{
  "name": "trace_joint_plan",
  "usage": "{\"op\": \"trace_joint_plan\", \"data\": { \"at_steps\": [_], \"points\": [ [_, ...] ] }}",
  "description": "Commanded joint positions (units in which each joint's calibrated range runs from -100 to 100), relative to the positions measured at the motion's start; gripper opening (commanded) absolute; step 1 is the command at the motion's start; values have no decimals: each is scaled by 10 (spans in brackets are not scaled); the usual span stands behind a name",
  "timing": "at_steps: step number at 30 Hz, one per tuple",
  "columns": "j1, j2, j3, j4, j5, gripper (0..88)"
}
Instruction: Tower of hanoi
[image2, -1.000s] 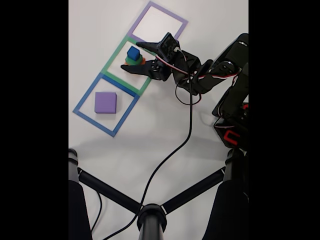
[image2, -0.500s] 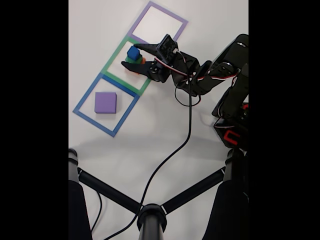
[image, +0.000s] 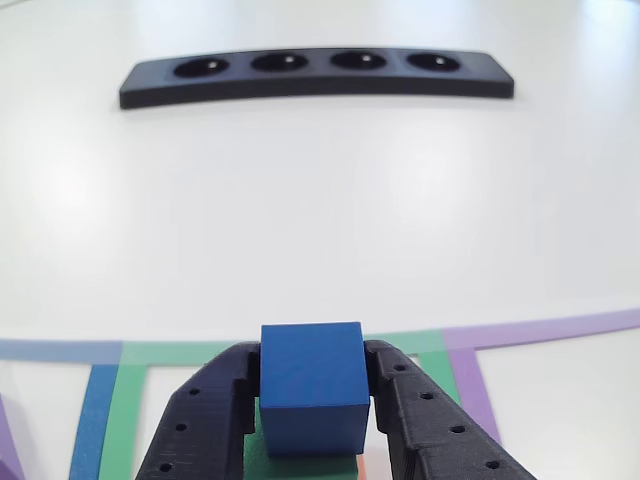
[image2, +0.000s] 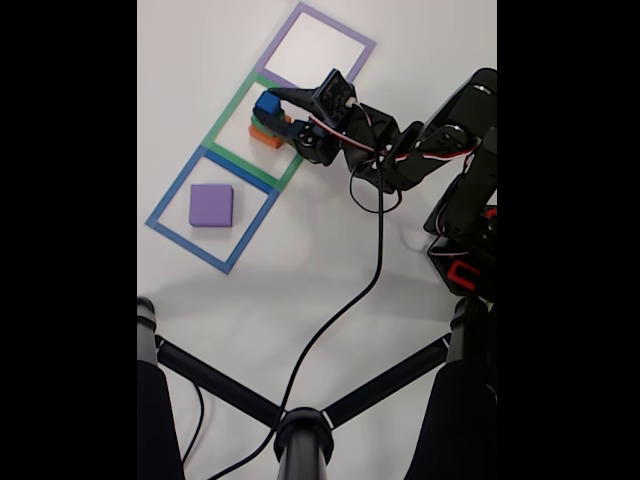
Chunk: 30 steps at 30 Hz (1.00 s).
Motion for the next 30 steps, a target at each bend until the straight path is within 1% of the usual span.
{"op": "trace_joint_plan", "data": {
  "at_steps": [1,7,11,14,16,18,20,22,25,27,30],
  "points": [
    [-5,-5,3,-15,6,8],
    [-5,-10,3,-15,6,2],
    [-7,-45,4,3,6,5],
    [-11,-102,0,59,6,1],
    [-14,-154,-11,124,6,1],
    [-15,-206,-32,204,6,1],
    [-15,-267,-66,315,6,1],
    [-13,-325,-114,450,6,1],
    [-10,-400,-227,699,6,1],
    [-9,-431,-304,837,6,1],
    [-15,-454,-419,1004,6,1]
  ]
}}
